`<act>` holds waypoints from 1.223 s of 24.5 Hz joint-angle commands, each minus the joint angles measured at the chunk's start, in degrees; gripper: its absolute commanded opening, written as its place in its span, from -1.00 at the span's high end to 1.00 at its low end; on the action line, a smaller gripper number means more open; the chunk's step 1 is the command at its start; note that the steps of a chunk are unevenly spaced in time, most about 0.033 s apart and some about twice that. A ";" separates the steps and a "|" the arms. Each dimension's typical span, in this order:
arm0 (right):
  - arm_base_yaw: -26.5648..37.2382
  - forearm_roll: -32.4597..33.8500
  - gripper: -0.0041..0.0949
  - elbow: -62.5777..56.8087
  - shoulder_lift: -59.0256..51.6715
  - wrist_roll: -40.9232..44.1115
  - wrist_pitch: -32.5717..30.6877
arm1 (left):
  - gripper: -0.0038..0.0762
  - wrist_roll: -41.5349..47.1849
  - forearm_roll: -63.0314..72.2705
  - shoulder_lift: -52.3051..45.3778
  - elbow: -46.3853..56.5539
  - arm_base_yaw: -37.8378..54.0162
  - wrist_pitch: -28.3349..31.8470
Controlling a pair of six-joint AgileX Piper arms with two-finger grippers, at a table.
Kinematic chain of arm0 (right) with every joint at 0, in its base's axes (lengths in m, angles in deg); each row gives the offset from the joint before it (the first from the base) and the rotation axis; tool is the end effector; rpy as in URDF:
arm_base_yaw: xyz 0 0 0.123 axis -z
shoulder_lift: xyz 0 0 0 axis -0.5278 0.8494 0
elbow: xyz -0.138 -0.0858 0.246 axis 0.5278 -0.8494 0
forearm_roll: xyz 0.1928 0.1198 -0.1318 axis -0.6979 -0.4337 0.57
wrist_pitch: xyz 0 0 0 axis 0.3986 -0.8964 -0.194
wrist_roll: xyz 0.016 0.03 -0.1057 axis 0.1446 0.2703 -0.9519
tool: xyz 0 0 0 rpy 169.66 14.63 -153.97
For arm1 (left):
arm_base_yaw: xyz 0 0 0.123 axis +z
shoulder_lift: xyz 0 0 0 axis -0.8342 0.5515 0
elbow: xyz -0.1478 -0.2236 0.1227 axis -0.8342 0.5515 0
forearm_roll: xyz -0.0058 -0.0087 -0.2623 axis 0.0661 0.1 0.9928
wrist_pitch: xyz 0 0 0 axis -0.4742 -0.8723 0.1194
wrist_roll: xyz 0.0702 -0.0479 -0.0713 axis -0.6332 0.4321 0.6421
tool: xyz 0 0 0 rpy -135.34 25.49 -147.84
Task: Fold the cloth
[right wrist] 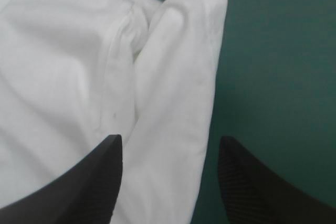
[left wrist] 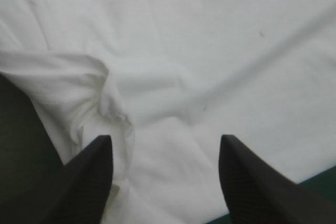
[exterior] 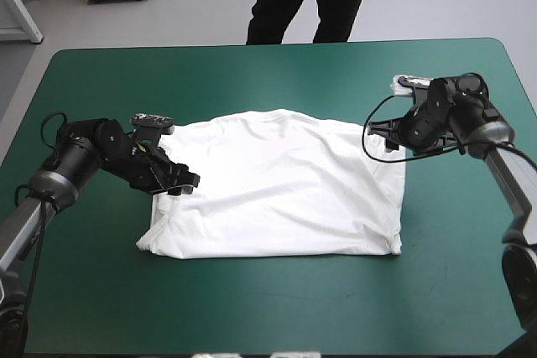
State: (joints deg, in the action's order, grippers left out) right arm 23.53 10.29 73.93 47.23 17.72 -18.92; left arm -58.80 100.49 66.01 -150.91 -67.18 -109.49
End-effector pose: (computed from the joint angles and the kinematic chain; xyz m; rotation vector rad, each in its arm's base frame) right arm 0.3700 0.0598 0.2912 0.1387 2.7562 0.1784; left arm 0.2900 -0.0802 0.2823 0.4085 2.7613 -0.3506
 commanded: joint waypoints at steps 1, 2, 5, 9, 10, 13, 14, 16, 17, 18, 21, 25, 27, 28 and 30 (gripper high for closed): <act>2.58 -0.01 -0.13 7.37 3.33 -0.93 -0.19 | -0.16 0.51 0.87 -2.19 -1.86 -0.10 0.66; 3.57 -0.23 -0.13 10.56 5.94 -1.21 -1.38 | -0.16 0.51 0.87 -2.19 -1.86 -0.10 0.66; 4.29 0.03 -0.12 16.51 11.39 -3.82 -3.40 | -0.16 0.51 0.87 -2.19 -1.86 -0.10 0.66; 4.29 0.12 -0.12 18.75 16.63 -3.97 -3.64 | -0.16 0.51 0.98 -2.19 -1.86 -0.10 0.06; 4.29 0.12 -0.12 18.75 17.50 -3.97 -3.64 | -0.16 0.51 0.98 -2.19 -1.86 -0.10 -0.36; 4.29 0.12 -0.12 18.75 20.17 -3.97 -3.14 | -0.16 0.51 0.98 -2.19 -1.86 -0.10 -1.06; 4.29 0.12 -0.12 18.75 20.54 -3.97 -3.13 | -0.16 0.51 0.98 -2.19 -1.86 -0.10 -1.06; 4.29 0.02 -0.12 18.75 21.13 -3.97 -3.13 | -0.15 0.51 0.98 -2.19 -1.86 -0.10 -1.06; 4.29 0.02 -0.12 18.75 21.34 -3.73 -3.13 | -0.15 0.51 0.98 -2.19 -1.86 -0.10 -1.06; 4.29 0.02 -0.11 18.75 21.47 -3.57 -3.25 | -0.15 0.51 0.98 -2.19 -1.86 -0.10 -0.94; 4.29 -0.14 0.07 18.75 21.97 -3.57 -4.04 | -0.15 0.51 0.98 -2.19 -1.86 -0.10 -0.94; 4.29 -0.14 0.74 18.78 21.86 -3.57 -5.13 | -0.15 0.51 0.98 -2.19 -1.86 -0.10 -0.94; 4.29 0.09 0.94 18.78 21.50 -3.57 -5.25 | -0.15 0.51 0.98 -2.19 -1.86 -0.10 -1.05; 4.29 0.09 0.95 18.78 21.26 -3.57 -5.25 | -0.15 0.51 0.98 -2.19 -1.86 -0.10 -1.05; 4.29 0.34 0.95 18.78 20.54 -3.57 -4.92 | -0.15 0.51 0.98 -2.19 -1.86 -0.10 -1.29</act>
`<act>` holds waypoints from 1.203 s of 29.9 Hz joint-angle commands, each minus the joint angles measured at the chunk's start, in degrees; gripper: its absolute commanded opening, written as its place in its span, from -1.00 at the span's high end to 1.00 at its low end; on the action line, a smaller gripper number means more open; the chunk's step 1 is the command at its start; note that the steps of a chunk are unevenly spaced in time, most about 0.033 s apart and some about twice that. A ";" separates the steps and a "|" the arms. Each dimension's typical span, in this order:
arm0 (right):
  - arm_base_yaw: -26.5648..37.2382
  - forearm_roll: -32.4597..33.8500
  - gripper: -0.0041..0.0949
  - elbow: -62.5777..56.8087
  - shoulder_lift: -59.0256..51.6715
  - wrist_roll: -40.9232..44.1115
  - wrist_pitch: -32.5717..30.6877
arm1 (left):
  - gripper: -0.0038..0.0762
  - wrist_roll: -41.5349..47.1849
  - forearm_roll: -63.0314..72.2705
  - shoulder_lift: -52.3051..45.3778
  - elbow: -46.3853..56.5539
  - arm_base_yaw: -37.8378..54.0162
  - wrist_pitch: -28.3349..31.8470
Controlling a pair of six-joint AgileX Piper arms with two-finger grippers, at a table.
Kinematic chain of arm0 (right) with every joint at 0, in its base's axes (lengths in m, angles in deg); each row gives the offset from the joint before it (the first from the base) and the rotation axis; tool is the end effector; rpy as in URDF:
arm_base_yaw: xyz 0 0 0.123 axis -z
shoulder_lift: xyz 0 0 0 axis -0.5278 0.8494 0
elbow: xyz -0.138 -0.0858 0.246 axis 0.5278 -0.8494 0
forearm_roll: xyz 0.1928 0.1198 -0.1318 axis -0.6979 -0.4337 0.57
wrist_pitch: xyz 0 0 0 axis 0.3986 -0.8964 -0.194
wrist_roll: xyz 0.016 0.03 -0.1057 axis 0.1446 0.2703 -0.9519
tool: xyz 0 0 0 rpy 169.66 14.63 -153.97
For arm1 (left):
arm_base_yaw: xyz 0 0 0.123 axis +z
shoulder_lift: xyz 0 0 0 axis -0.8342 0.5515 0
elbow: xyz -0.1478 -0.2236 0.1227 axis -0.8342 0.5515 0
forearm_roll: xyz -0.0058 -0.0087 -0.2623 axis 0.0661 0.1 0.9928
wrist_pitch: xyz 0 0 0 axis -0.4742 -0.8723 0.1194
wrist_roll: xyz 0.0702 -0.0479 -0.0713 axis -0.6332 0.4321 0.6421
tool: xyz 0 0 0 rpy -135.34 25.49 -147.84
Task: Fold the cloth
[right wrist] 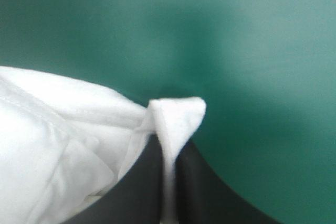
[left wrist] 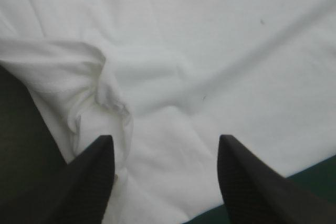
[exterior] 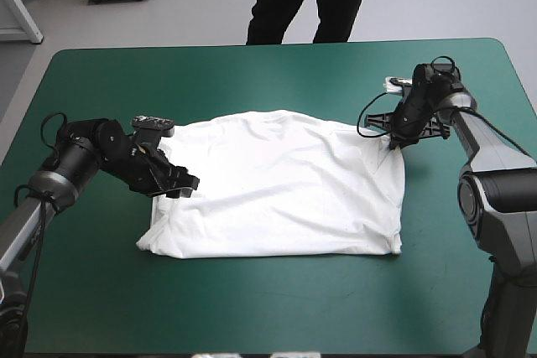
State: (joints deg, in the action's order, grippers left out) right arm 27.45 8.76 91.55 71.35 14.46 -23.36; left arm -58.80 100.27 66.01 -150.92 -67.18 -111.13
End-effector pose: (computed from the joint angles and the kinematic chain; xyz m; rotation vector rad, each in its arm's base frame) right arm 0.4600 0.0439 0.2019 0.1799 2.9410 0.1547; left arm 0.2871 -0.0798 0.2814 0.4201 2.7883 -0.3506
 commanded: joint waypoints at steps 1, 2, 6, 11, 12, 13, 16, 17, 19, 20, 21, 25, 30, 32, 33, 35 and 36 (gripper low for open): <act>0.37 1.86 0.95 1.27 -4.18 -0.30 -0.34 | -0.15 0.51 1.19 -2.19 -1.85 -0.10 0.35; 0.37 1.99 0.95 1.27 -4.78 -0.30 -0.18 | -0.15 0.51 1.19 -2.19 -1.85 -0.10 0.35; 0.27 2.00 0.95 1.27 -8.01 0.14 1.59 | -0.15 0.51 1.08 -2.19 -1.85 -0.10 0.35; -2.09 2.00 0.95 1.27 -11.86 0.76 4.15 | -0.15 0.51 1.08 -2.19 -1.85 -0.10 0.58; -3.05 2.00 0.95 1.27 -12.23 0.76 4.34 | -0.15 0.51 1.08 -2.19 -1.85 -0.10 0.67; -4.02 2.00 0.95 1.27 -12.46 0.76 4.35 | -0.15 0.51 1.08 -2.19 -1.85 -0.10 0.81; -7.18 2.00 0.95 1.16 -12.46 0.76 4.66 | -0.15 0.51 1.08 -2.19 -1.85 -0.10 0.71; -8.44 2.00 0.95 1.07 -12.46 0.85 5.33 | -0.15 0.51 1.08 -2.19 -1.85 -0.10 0.59; -11.06 2.00 0.95 1.07 -12.46 1.32 6.38 | -0.15 0.51 1.08 -2.19 -1.85 -0.10 0.59; -12.37 2.00 0.95 1.07 -12.46 1.84 7.07 | -0.15 0.51 1.08 -2.19 -1.85 -0.10 0.59; -13.34 2.00 0.95 1.07 -12.46 2.13 7.43 | -0.15 0.51 1.08 -2.19 -1.85 -0.10 0.59; -17.26 1.77 0.95 1.07 -11.53 3.22 9.67 | -0.15 0.51 1.08 -2.19 -1.85 -0.10 0.59; -19.49 -0.61 0.94 1.07 -6.83 3.22 8.77 | -0.15 0.51 1.08 -2.19 -1.85 -0.10 0.59; -19.49 -2.62 0.86 1.07 -4.93 3.22 7.69 | -0.15 0.51 1.08 -2.19 -1.85 -0.10 0.51; -19.49 -4.57 0.75 1.07 -3.64 2.96 6.55 | -0.15 0.51 1.08 -2.19 -1.85 -0.10 0.37; -19.49 -8.18 0.53 1.07 -2.34 2.02 4.77 | -0.15 0.51 1.08 -2.19 -1.85 -0.10 0.20; -19.49 -10.27 0.39 1.07 -2.05 0.73 4.13 | -0.15 0.51 1.08 -2.19 -1.85 -0.10 0.20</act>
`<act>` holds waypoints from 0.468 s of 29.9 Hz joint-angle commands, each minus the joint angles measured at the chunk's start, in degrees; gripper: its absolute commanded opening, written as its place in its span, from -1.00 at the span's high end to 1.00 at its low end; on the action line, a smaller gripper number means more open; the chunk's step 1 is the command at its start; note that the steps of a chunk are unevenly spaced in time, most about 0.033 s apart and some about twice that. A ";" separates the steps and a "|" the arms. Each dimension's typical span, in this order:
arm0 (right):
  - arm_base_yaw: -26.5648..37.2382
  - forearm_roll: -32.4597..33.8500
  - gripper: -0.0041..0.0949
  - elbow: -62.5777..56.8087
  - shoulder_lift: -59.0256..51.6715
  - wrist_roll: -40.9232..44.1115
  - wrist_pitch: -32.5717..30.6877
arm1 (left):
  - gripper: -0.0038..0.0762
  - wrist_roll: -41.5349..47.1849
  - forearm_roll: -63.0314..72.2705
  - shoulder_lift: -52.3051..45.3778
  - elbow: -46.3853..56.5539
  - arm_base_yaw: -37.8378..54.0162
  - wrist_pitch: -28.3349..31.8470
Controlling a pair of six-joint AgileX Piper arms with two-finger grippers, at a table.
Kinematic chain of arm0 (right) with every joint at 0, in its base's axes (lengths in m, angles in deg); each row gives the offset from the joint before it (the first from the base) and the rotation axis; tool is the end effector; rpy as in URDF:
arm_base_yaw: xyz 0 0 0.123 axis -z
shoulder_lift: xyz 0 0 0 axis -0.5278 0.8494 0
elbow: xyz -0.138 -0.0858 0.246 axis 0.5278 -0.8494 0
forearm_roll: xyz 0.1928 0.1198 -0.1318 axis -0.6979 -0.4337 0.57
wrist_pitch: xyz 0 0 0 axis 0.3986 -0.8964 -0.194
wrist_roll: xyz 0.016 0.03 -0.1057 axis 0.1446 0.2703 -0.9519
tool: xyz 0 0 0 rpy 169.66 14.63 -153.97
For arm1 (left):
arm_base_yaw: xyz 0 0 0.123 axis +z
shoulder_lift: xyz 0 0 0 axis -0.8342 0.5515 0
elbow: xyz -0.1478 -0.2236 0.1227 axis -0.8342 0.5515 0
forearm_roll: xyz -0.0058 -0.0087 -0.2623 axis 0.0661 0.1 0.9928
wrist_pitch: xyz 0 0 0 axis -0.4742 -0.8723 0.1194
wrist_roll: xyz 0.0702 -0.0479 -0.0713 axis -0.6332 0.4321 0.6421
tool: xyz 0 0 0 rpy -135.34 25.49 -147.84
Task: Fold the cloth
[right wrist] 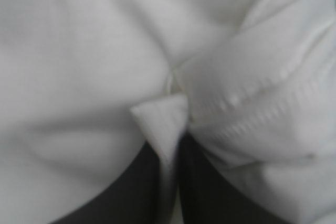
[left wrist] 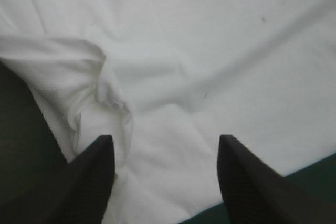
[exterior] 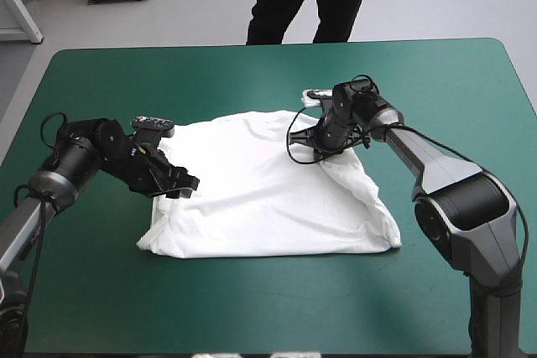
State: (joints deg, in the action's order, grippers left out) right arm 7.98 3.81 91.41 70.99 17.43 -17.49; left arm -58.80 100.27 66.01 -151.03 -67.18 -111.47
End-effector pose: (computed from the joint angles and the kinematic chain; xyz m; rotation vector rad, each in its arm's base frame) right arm 0.4255 0.2059 0.2080 -0.1827 2.8712 0.3593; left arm 0.2867 -0.0798 0.2818 0.4221 2.7919 -0.3516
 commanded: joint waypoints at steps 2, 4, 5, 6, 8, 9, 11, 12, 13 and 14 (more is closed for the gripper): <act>-0.18 -7.61 0.12 1.21 -1.80 -4.42 -1.75 | -0.15 0.51 1.08 -2.19 -1.74 -0.10 0.89; -0.18 -8.06 -0.17 1.74 -2.31 -5.18 -1.75 | -0.15 0.51 0.87 -2.19 -1.74 -0.10 1.15; -0.18 -7.56 -0.26 2.30 -2.61 -5.18 -2.17 | -0.15 0.51 0.74 -2.29 -1.74 -0.10 1.15; -0.18 -6.82 -0.31 2.94 -3.12 -5.18 -2.80 | -0.15 0.51 0.43 -2.29 -1.74 -0.10 1.15; -0.18 -4.58 -0.31 4.17 -4.38 -4.89 -3.83 | -0.15 1.04 -0.24 -2.29 -1.74 -0.10 1.15; -0.18 -2.80 -0.31 4.64 -5.43 -4.49 -4.54 | -0.15 1.97 -0.88 -2.29 -1.74 -0.10 1.15; -0.18 0.58 -0.31 4.76 -7.99 -4.27 -5.21 | -0.15 4.63 -3.25 -2.70 -1.74 -0.10 1.15; -0.18 1.67 -0.31 4.76 -9.48 -4.27 -5.79 | -0.15 6.37 -5.00 -3.14 -1.74 -0.10 1.04; -0.18 3.56 -0.30 4.66 -11.01 -4.14 -6.78 | -0.15 7.71 -6.84 -3.70 -1.74 -0.10 1.04; -0.18 4.77 -0.29 4.66 -12.42 -3.84 -7.59 | -0.15 8.36 -8.23 -4.26 -1.74 -0.10 0.91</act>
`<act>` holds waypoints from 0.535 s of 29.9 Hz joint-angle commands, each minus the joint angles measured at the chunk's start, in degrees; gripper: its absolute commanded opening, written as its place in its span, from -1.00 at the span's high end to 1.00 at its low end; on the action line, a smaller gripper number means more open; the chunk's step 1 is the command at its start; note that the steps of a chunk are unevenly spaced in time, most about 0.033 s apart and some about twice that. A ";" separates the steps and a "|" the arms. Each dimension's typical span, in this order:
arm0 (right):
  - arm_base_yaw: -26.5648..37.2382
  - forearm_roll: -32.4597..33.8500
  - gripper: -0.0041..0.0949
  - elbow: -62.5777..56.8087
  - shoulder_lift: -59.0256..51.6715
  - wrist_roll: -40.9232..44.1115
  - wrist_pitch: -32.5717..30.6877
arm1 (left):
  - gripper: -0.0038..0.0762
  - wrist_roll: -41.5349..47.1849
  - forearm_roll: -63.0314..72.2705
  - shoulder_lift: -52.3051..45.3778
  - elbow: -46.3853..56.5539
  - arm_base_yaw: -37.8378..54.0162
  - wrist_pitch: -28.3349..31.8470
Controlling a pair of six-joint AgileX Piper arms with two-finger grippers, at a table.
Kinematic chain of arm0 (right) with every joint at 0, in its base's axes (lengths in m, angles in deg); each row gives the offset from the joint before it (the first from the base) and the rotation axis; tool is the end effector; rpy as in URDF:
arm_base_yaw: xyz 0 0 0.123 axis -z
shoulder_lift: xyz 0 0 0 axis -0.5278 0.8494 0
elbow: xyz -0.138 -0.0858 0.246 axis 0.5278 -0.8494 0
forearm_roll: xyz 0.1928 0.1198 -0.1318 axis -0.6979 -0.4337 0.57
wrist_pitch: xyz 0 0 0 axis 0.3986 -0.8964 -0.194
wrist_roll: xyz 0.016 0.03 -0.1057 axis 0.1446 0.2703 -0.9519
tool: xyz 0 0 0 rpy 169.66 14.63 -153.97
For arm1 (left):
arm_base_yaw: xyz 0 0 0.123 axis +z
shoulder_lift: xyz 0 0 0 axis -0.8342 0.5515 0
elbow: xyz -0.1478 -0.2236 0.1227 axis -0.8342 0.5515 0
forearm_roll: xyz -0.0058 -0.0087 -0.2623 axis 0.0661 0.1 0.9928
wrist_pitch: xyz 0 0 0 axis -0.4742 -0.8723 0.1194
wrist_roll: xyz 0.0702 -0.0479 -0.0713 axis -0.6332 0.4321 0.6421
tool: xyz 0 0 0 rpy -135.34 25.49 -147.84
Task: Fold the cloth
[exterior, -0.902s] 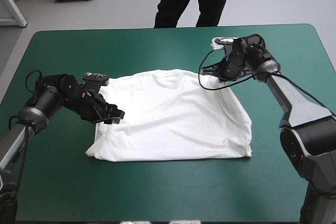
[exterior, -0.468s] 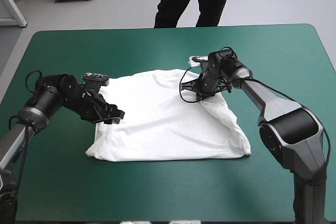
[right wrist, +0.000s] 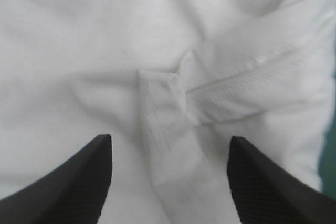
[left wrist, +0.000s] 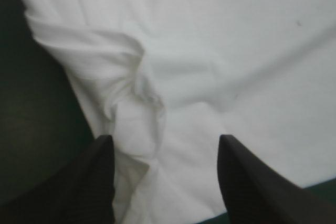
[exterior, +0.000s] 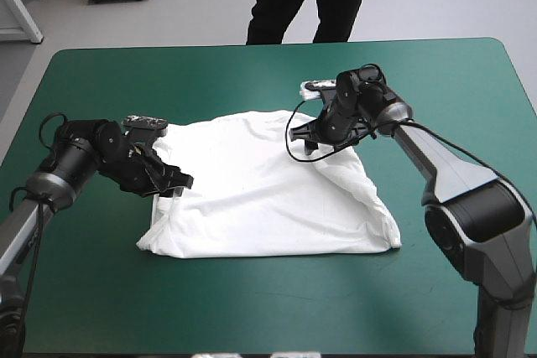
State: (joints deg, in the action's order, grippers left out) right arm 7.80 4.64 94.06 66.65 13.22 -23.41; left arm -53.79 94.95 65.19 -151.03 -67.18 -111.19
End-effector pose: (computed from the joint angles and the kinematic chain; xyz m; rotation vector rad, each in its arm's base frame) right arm 0.4132 0.2015 0.2533 -0.3219 2.8322 0.3413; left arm 0.2862 -0.0707 0.2842 0.3467 2.8009 -0.2459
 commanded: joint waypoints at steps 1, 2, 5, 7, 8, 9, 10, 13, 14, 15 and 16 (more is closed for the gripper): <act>0.00 5.22 -0.27 2.01 -9.42 0.60 -2.28 | -0.15 3.95 -3.94 -4.19 -1.74 -0.10 0.41; 0.12 6.31 -0.25 2.01 -10.68 0.80 -3.38 | -0.15 4.71 -4.64 -4.82 -1.74 -0.10 0.28; 0.12 8.34 -0.20 0.81 -13.83 0.83 -5.37 | -0.15 5.62 -4.90 -6.97 -1.62 -0.10 -0.94; 0.12 8.66 -0.20 -2.02 -16.02 0.96 -5.83 | -0.15 5.74 -4.90 -8.11 -1.62 -0.10 -2.58; 0.21 8.66 -0.20 -4.34 -17.39 0.96 -5.83 | -0.15 5.74 -4.90 -8.72 -1.62 -0.10 -3.53; 0.50 9.02 -0.20 -6.00 -18.81 1.31 -5.59 | -0.15 5.74 -5.03 -9.03 -1.62 -0.10 -4.19; 0.79 9.02 -0.20 -9.77 -20.46 2.12 -5.01 | -0.15 5.76 -5.48 -9.40 -1.62 -0.10 -4.96; 1.83 7.89 -0.20 -19.35 -25.77 3.80 -2.37 | -0.15 9.05 -9.41 -10.28 -1.54 -0.10 -7.70; 1.93 7.67 -0.20 -22.41 -27.89 4.47 -1.34 | -0.15 9.85 -10.94 -10.55 -1.40 -0.10 -8.59; 1.93 7.48 -0.20 -24.51 -29.65 4.59 -0.43 | -0.15 10.49 -11.97 -10.70 -1.16 -0.10 -9.39; 1.93 6.97 -0.20 -26.66 -31.79 4.63 0.40 | -0.15 10.49 -12.82 -11.14 -0.43 -0.10 -9.68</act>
State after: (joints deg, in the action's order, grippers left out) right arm 9.22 12.50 70.78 42.10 17.23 -26.34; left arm -45.17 84.66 56.35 -150.82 -67.18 -119.90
